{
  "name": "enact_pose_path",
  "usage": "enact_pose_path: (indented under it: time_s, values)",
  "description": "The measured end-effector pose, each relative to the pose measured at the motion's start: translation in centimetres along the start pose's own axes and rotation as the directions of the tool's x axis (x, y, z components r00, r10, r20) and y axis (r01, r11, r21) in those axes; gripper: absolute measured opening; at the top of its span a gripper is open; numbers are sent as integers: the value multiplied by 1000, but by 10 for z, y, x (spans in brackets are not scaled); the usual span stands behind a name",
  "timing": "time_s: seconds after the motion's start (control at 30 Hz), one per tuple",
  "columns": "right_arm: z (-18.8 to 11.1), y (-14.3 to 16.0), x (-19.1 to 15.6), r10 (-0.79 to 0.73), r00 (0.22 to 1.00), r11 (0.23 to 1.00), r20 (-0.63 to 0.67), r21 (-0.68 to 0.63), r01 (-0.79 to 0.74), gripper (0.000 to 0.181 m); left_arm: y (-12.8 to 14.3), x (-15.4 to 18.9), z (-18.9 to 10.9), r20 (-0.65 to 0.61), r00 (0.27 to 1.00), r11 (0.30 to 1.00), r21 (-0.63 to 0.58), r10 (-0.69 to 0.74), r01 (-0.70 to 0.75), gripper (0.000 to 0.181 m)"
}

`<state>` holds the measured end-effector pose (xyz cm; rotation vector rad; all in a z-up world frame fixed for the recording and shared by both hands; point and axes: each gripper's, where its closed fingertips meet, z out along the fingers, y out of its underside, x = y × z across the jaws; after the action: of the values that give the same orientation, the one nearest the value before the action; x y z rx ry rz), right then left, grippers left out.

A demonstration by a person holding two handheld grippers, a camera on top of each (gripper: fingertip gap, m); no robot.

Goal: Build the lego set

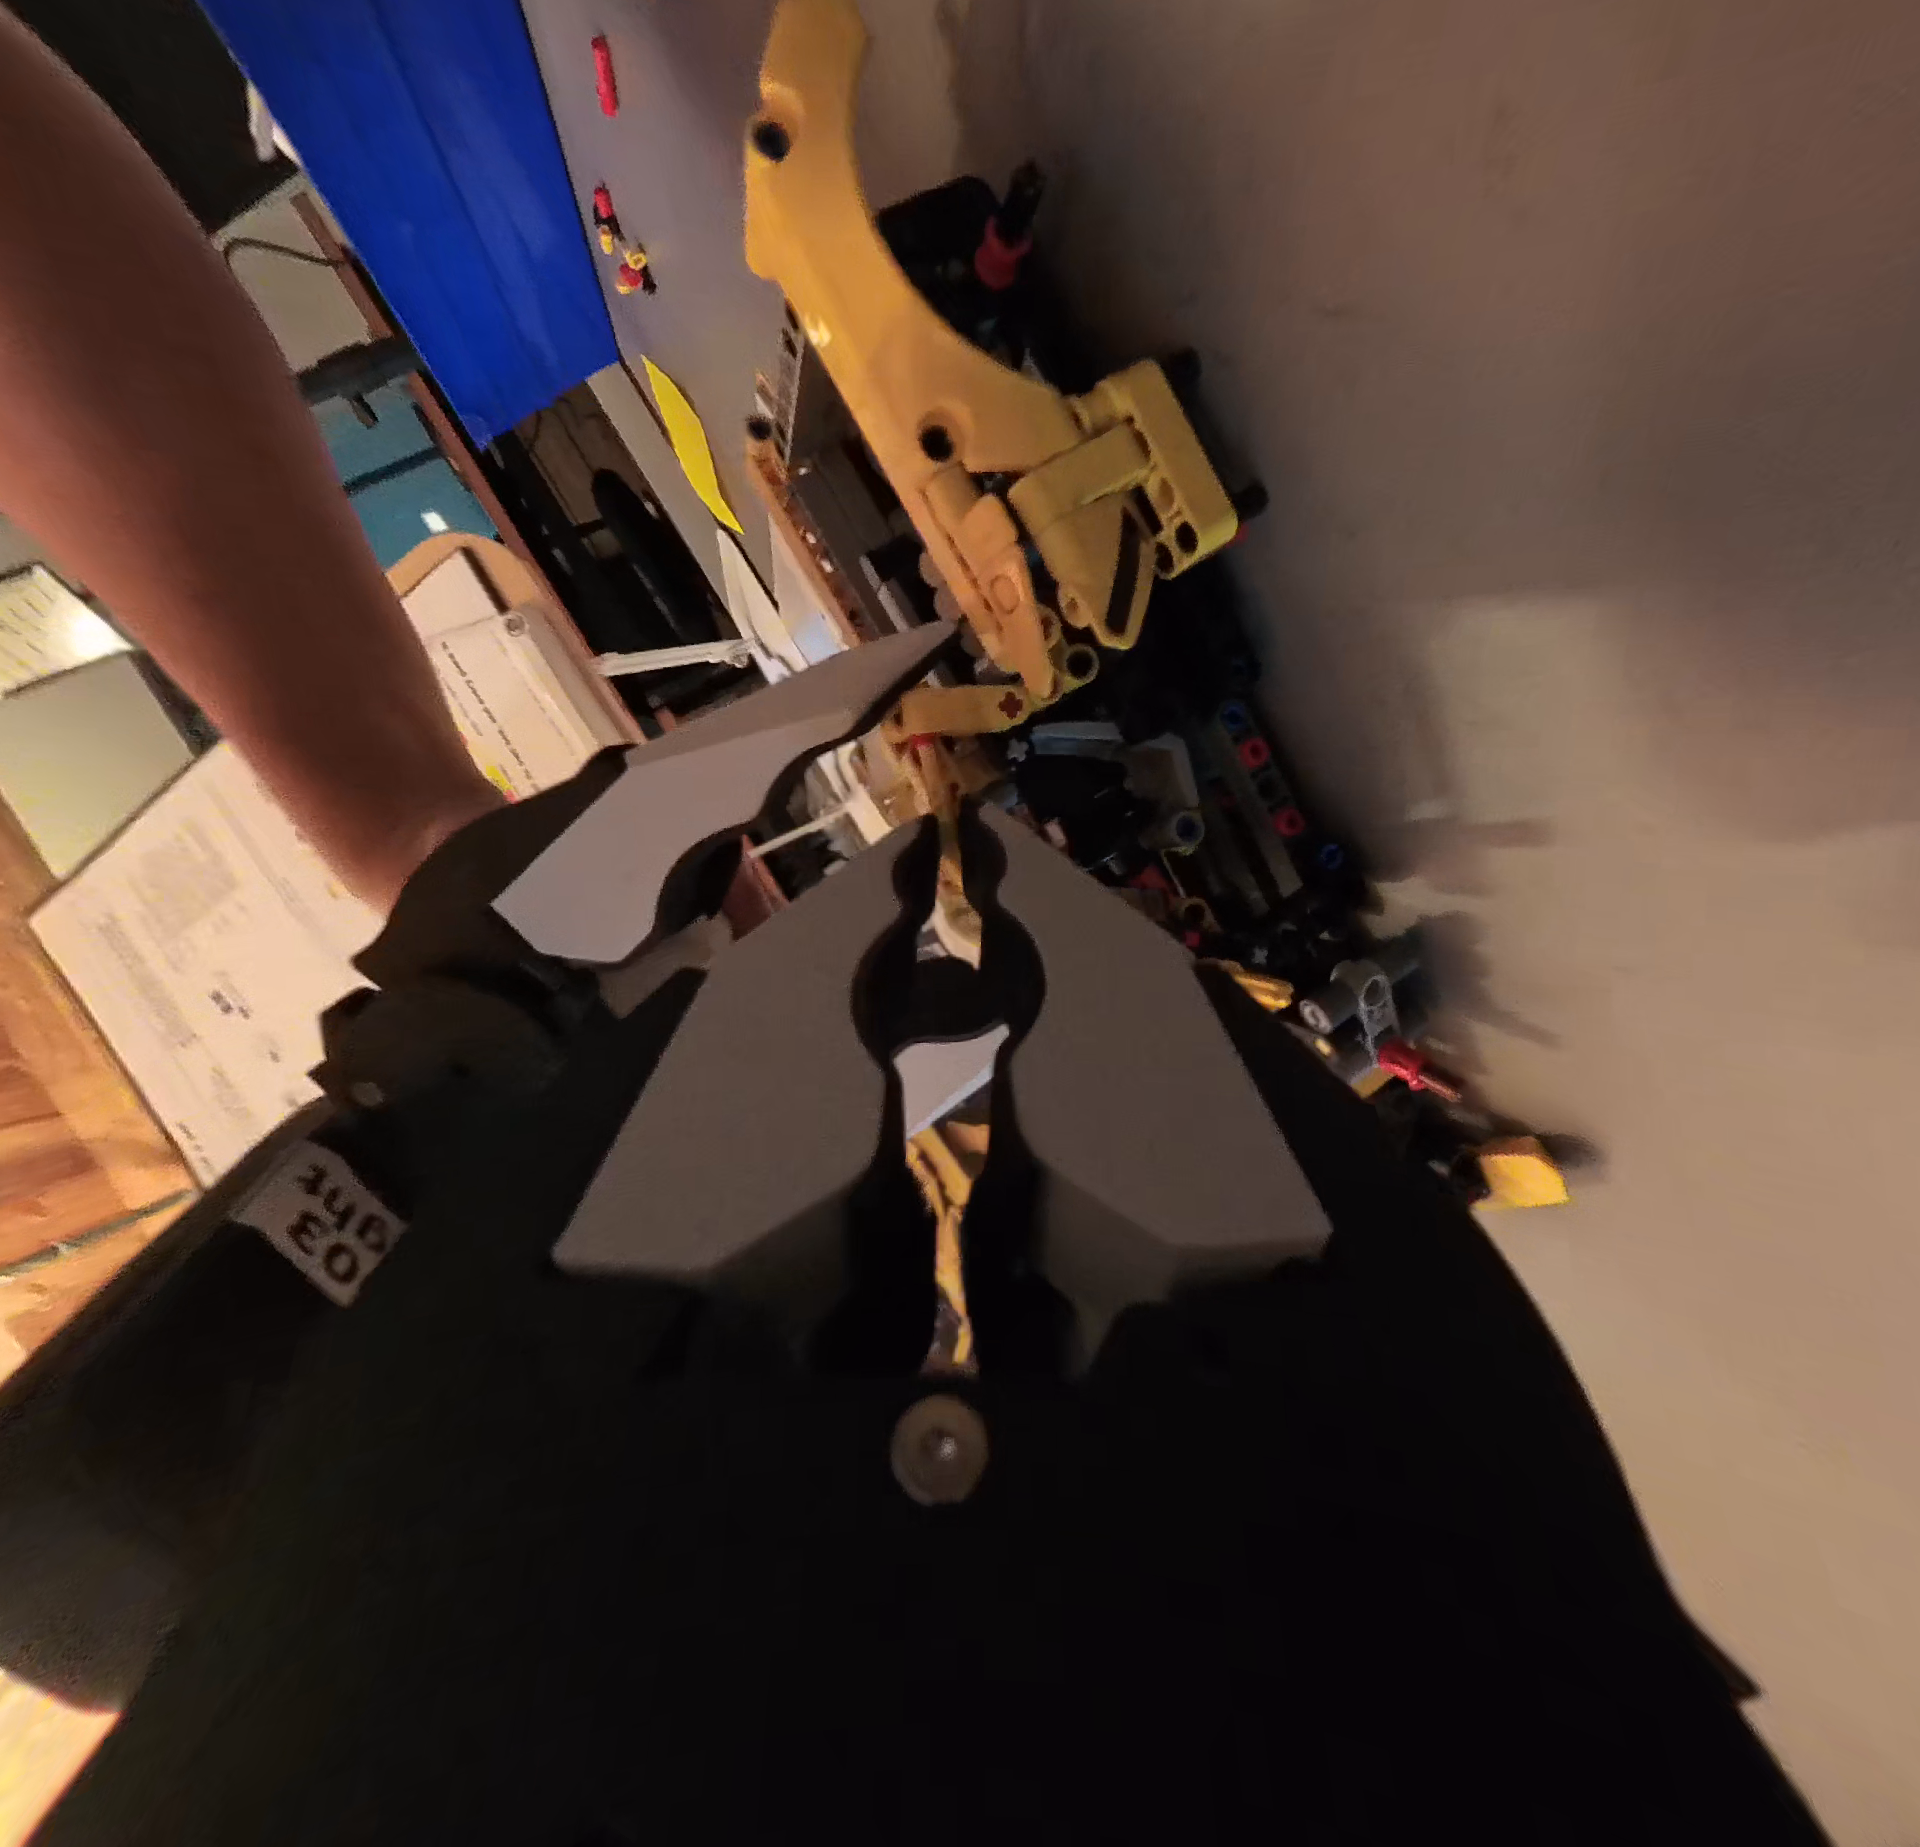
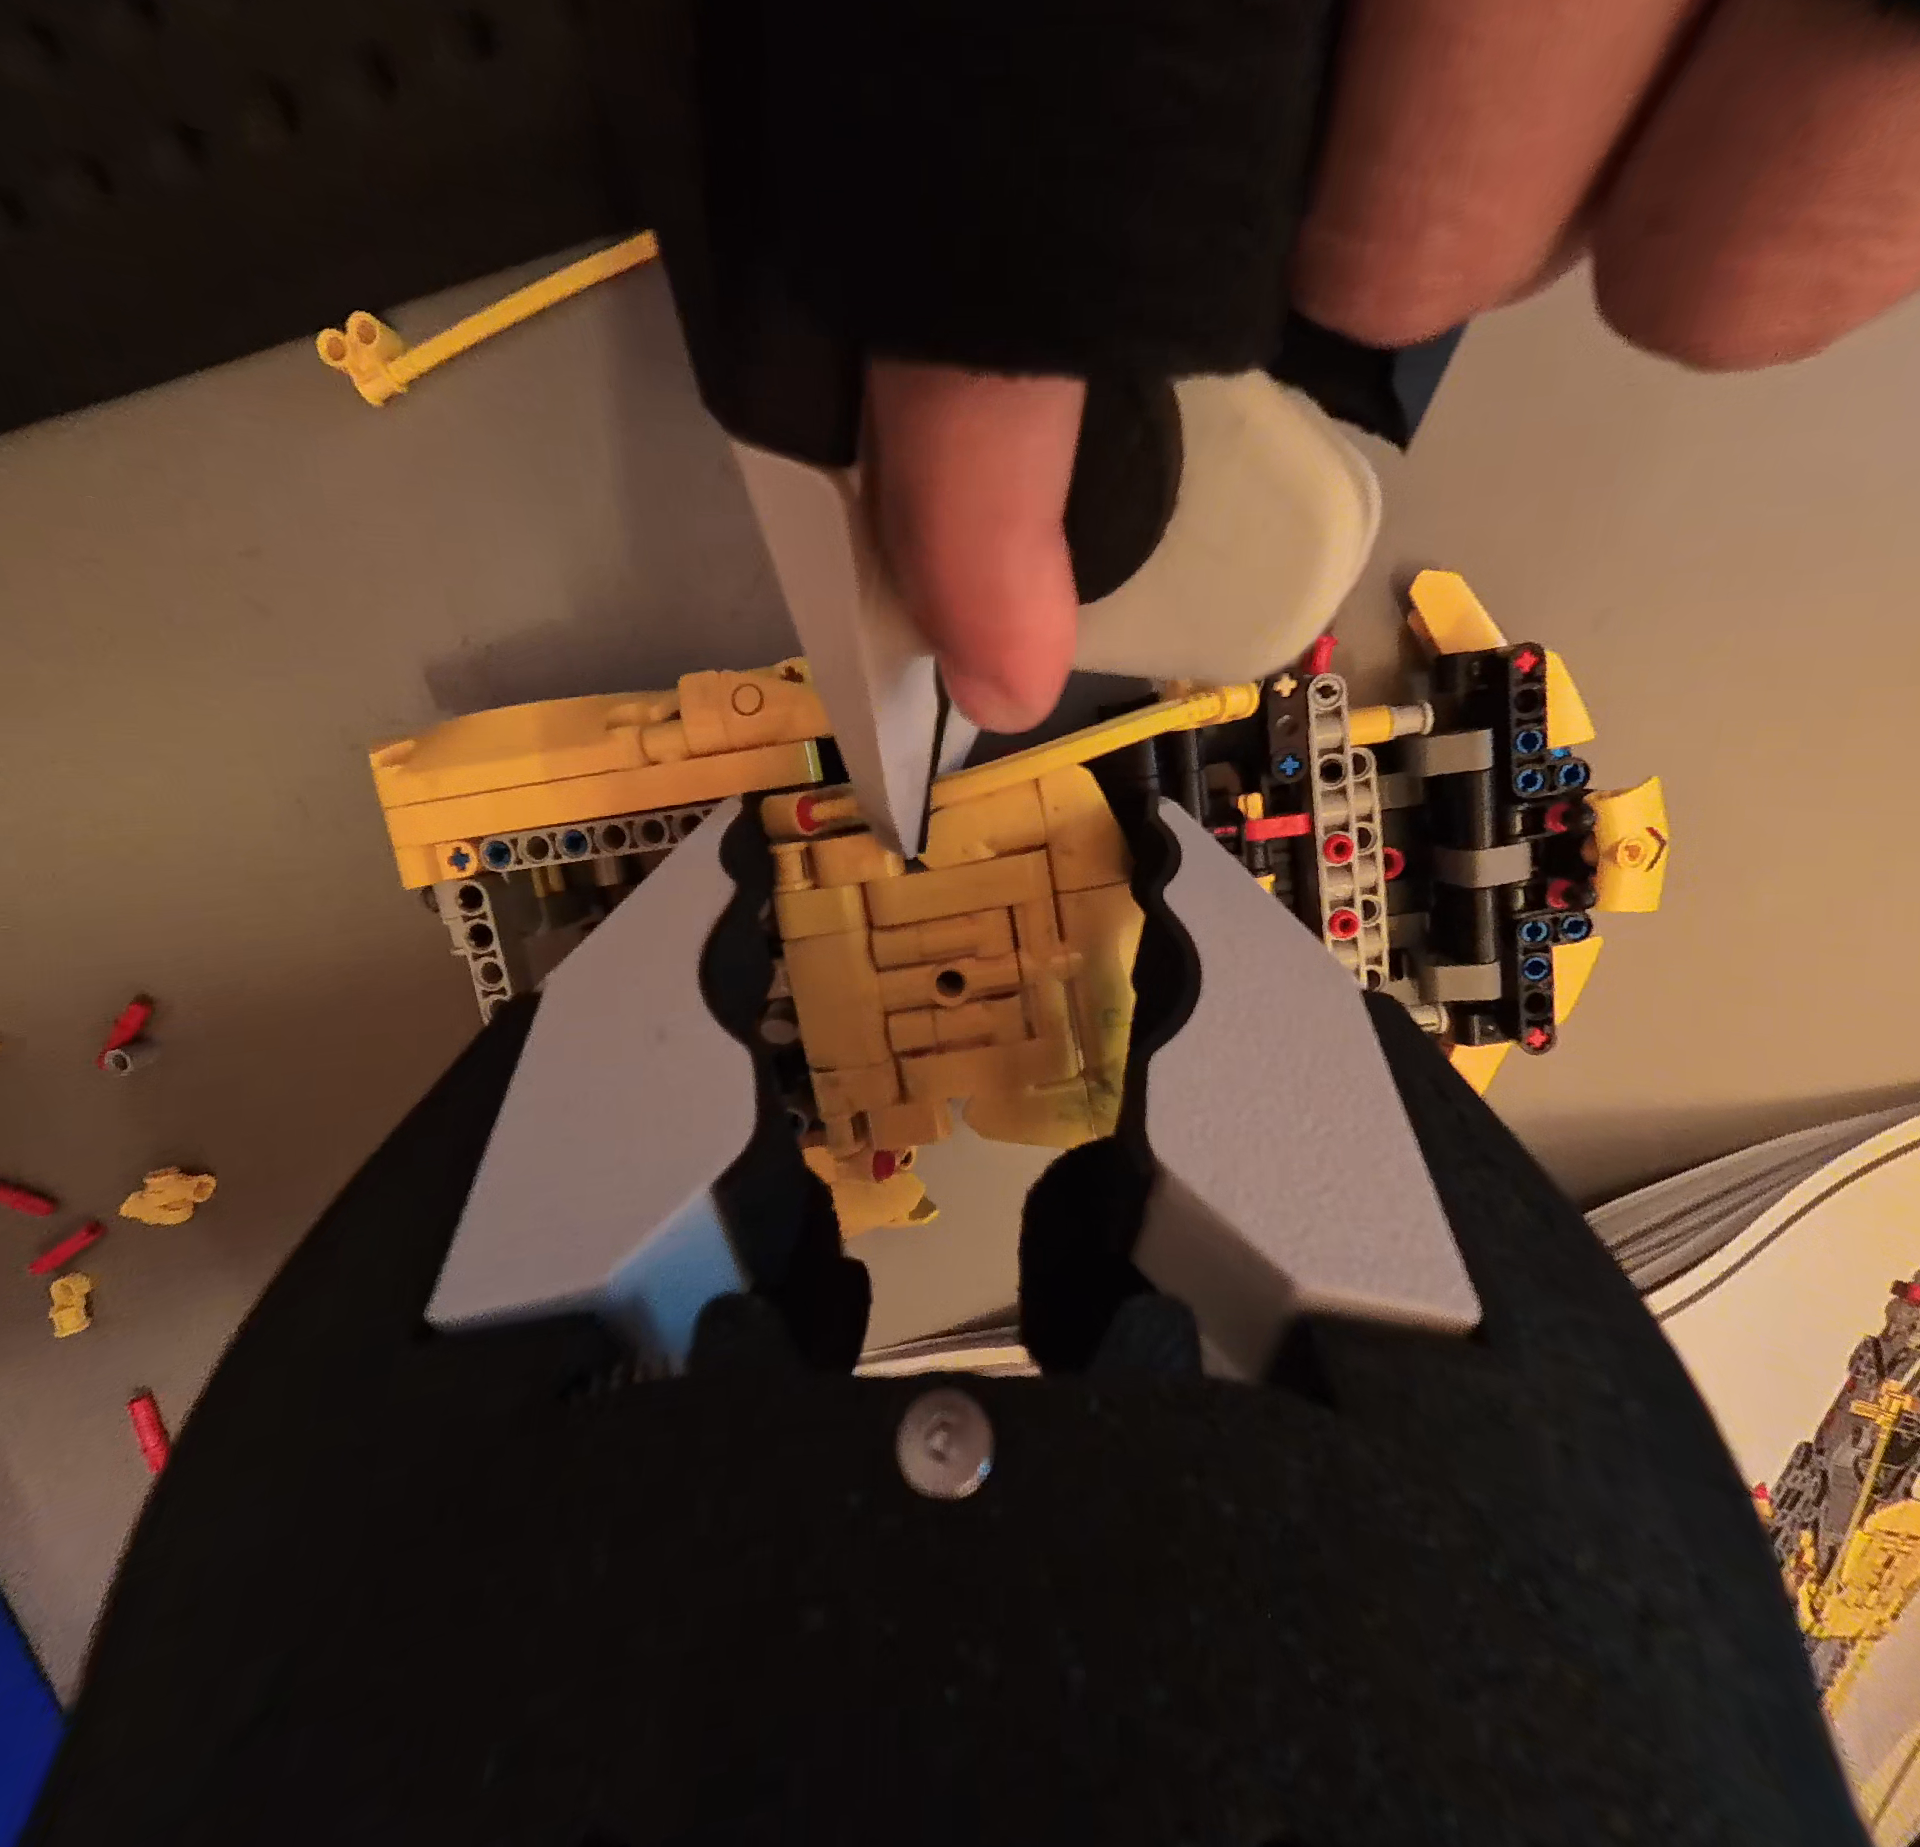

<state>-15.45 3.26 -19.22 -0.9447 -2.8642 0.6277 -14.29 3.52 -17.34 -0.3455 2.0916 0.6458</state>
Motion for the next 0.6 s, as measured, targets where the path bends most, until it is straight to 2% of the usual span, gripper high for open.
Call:
enact_pose_path:
  time_s: [0.13, 0.4, 0.6]
  values:
    - [0, -1, 0, 13, 1000, 1000, 3, 12, -13, 69, 0, -1, 0, 12, 996, 996, 2, -84, 84, 3]
    - [-3, 1, 7, 76, 996, 997, -50, 23, -75, 71, 5, -1, 2, 96, 987, 989, -53, -131, 137, 3]
    - [-5, 2, 6, 124, 992, 992, -36, 3, -124, 70, 6, -3, -1, 104, 989, 993, -48, -104, 109, 3]
